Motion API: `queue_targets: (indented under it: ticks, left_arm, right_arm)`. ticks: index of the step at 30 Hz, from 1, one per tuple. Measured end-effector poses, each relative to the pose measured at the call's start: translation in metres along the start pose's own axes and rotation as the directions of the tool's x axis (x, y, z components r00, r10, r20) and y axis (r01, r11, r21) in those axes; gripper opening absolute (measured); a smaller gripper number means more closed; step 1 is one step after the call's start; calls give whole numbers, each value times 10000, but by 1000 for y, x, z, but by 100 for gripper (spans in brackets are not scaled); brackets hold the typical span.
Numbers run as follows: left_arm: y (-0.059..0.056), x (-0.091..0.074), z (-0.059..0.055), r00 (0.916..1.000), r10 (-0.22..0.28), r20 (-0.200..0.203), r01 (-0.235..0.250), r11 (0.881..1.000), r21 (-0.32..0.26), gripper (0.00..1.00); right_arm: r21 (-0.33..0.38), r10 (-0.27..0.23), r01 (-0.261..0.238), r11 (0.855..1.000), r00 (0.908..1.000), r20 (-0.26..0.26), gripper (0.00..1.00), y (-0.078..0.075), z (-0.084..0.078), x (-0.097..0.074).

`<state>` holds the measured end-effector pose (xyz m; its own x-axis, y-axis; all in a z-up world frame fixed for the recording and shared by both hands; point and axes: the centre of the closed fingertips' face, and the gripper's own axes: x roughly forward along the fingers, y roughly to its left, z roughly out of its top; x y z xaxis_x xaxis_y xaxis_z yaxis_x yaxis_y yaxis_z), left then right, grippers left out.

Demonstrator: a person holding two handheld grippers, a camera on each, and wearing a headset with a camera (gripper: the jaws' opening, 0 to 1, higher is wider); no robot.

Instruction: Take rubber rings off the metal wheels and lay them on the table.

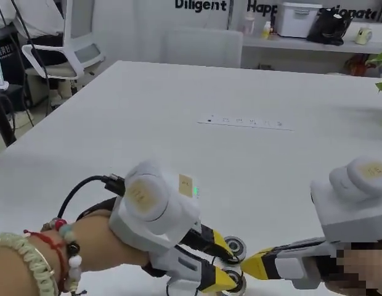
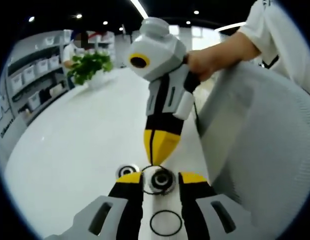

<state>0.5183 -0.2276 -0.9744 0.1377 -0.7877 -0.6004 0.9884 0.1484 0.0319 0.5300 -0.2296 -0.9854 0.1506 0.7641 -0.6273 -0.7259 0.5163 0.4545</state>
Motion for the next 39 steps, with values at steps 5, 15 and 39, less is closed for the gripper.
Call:
queue_targets:
  ticks: [5,15,39]
  left_arm:
    - [1,-14,23,9991,208,364,-220,9992,340,37]
    - [0,-48,48,9956,657,669,-709,9944,789,57]
    - [-2,-126,0,9472,3181,413,-3160,9475,-496,69]
  right_arm:
    - [32,-52,51,10000,9999,157,0,-1,4,-3]
    - [114,-158,153,9998,9989,433,0,-2,10,-9]
    - [54,110,-114,9999,9973,720,0,8,17,-11]
